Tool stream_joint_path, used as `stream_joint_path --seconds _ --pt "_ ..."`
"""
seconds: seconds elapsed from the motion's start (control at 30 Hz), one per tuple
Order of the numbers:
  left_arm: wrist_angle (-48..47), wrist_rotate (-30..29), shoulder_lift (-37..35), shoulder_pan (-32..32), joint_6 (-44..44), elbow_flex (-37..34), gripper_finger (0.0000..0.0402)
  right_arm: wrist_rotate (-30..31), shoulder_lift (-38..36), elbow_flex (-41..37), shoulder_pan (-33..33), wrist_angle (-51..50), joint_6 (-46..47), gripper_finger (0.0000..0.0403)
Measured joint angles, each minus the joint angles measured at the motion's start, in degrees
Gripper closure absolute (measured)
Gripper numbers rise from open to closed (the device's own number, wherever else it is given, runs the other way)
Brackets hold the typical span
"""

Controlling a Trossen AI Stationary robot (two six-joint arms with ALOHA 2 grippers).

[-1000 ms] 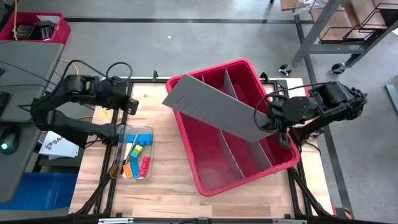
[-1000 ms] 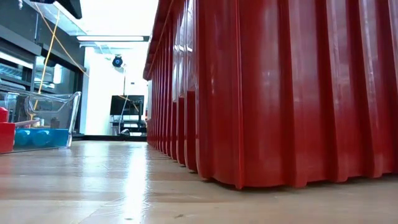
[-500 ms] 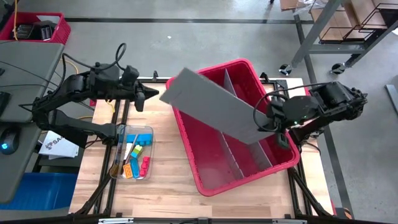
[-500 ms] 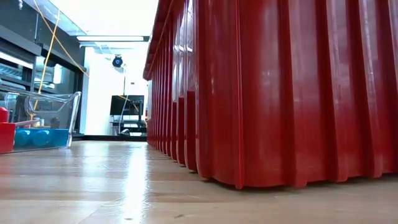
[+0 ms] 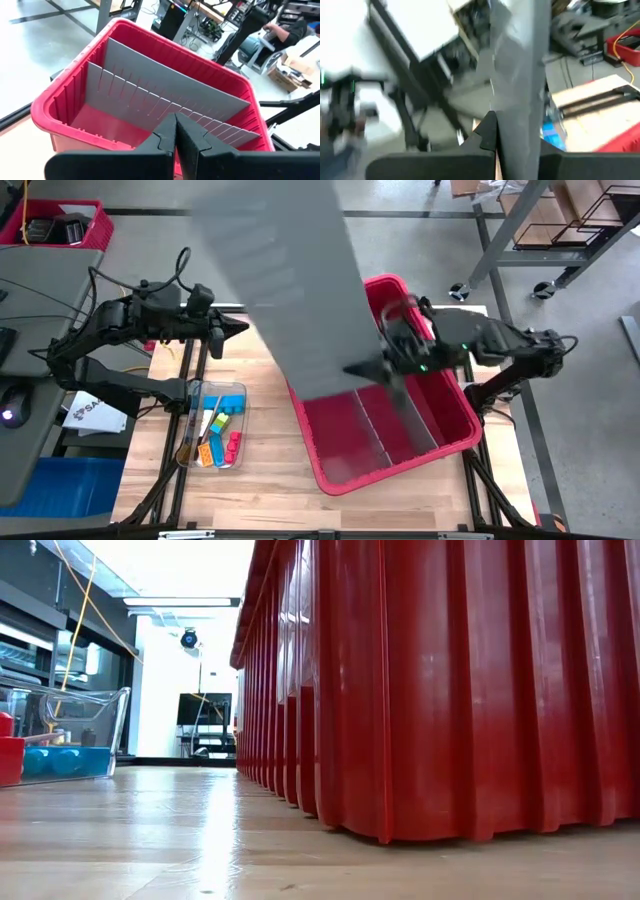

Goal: Sort Items/Unsort Items

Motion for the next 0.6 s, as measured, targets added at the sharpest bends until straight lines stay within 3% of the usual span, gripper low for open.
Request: stream_joint_path --seconds 0.13,0.3,0.4,0.6 --pt "-0.1 0.0 -1.1 0.0 -2.5 0.0 0.0401 3.0 0.5 0.0 -3.3 3.4 3.6 0.0403" --pt "-0.6 0.0 -2.2 0.0 -5.1 0.0 0.0401 15.3 -0.5 0.0 -3.3 -5.9 5.4 0.0403" --pt "-1.2 0.0 -2.5 0.0 -4.9 0.0 0.0401 16.1 -1.6 0.0 -1.8 -18.5 5.8 0.0403" --pt "-1.4 0.0 -2.6 0.1 -4.8 0.0 0.0401 11.3 -0.7 0.0 1.8 -59.9 10.1 0.0403"
